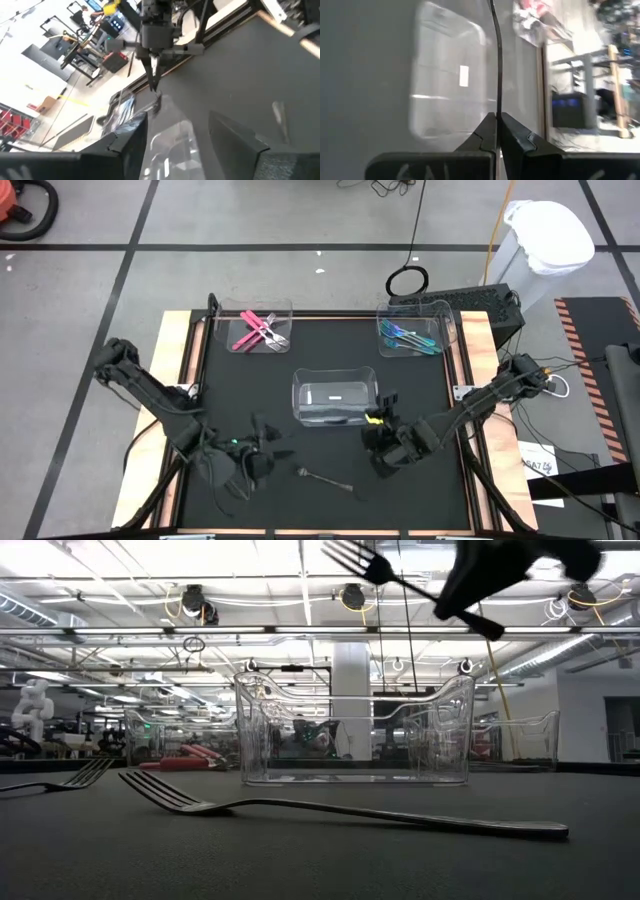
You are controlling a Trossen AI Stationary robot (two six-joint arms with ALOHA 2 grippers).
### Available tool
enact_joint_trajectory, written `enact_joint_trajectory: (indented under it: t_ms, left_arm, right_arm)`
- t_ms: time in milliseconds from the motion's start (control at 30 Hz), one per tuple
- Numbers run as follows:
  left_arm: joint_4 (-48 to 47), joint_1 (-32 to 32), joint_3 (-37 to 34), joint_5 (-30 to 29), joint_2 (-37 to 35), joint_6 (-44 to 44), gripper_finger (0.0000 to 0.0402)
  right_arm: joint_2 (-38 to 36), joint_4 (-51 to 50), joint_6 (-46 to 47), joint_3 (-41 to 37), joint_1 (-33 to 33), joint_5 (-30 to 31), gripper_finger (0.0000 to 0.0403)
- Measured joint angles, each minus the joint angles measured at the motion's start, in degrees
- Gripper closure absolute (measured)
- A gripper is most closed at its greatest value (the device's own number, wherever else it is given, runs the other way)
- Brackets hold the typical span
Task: Sort silverware by color (type)
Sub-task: Put the silver fork into the middle transparent bin
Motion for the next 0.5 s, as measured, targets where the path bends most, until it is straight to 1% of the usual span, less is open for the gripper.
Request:
enact_joint_trajectory:
  t_ms: [133,267,400,500]
  left_arm:
    - [-0.7,1.1,-6.0,-1.6,-6.2,0.0,0.0214]
    - [0.1,2.7,-13.2,-2.6,-14.4,-0.4,0.0234]
    - [1.9,5.3,-19.4,-3.1,-22.0,-1.7,0.0252]
    - [3.3,7.3,-22.4,-3.4,-26.2,-1.7,0.0264]
  right_arm:
    - [0.0,2.8,-3.6,0.0,-3.6,0.5,0.0399]
    - [0.0,6.8,-7.7,0.0,-6.0,0.7,0.0398]
    - [1.0,13.1,-12.1,0.0,-8.3,3.8,0.0398]
    - [2.7,17.9,-17.1,0.0,-10.1,4.9,0.0397]
